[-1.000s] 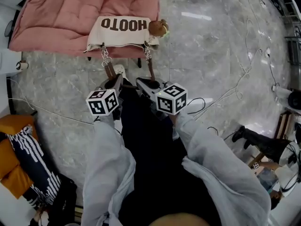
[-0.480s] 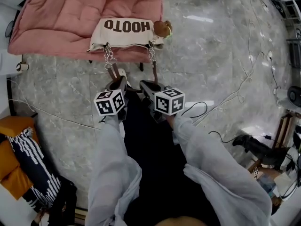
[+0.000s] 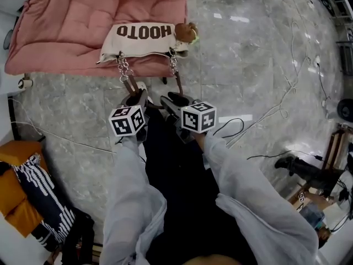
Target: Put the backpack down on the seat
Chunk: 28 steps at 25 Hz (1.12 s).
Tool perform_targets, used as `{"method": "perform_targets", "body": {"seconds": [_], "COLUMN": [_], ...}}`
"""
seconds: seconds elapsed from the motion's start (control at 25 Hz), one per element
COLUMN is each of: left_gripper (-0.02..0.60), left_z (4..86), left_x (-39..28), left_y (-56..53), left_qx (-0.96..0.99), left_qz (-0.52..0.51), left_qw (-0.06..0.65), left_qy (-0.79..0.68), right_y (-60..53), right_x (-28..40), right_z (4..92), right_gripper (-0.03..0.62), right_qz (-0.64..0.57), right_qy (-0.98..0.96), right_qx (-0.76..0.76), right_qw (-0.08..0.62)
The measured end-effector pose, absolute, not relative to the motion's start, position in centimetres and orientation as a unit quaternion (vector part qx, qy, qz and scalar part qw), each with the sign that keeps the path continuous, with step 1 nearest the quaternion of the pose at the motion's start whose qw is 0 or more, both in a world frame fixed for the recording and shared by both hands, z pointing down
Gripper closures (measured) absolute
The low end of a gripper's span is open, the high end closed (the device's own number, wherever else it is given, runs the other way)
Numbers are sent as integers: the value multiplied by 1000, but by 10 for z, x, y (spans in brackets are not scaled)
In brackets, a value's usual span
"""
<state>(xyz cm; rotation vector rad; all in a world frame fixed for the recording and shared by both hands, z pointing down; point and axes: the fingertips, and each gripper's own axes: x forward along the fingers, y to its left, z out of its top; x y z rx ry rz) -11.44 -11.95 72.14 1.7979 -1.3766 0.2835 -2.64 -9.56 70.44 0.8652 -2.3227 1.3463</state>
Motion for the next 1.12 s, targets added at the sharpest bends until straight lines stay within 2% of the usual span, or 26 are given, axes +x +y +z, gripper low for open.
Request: {"method": "perform_targets", "body": {"seconds": [0.04, 0.08, 0.12, 0.24, 0.32, 0.68, 1.12], "left_gripper": [465, 321, 237, 200, 192, 190, 192], "left_z": [720, 718, 717, 714, 713, 672, 599], "left_x": [-114, -115, -117, -127, -130, -119, -99], "left_y": [-121, -123, -123, -119, -114, -111, -105], "left_qx": [720, 725, 728, 719, 710, 731, 766], "left_qz": [111, 109, 109, 114, 112, 102, 65], "left_qw": [409, 397, 382, 357, 367, 343, 315], "left_qy": [-549, -552, -559, -585, -590, -581, -556], "right_y": [-97, -98, -99, -101, -101, -99, -102], "right_x": [-26, -24, -23, -16, -10, 1, 28], "right_z": [705, 706, 707, 708, 707, 668, 594], "right_gripper": [368, 271, 227, 91, 44, 36, 37], "right_qz": [475, 479, 482, 476, 466, 451, 375], "right_qy": [-811, -808, -805, -800, -800, -819, -858], "right_qx": [301, 302, 305, 322, 332, 326, 330], "right_qw": [160, 162, 164, 173, 179, 141, 117]}}
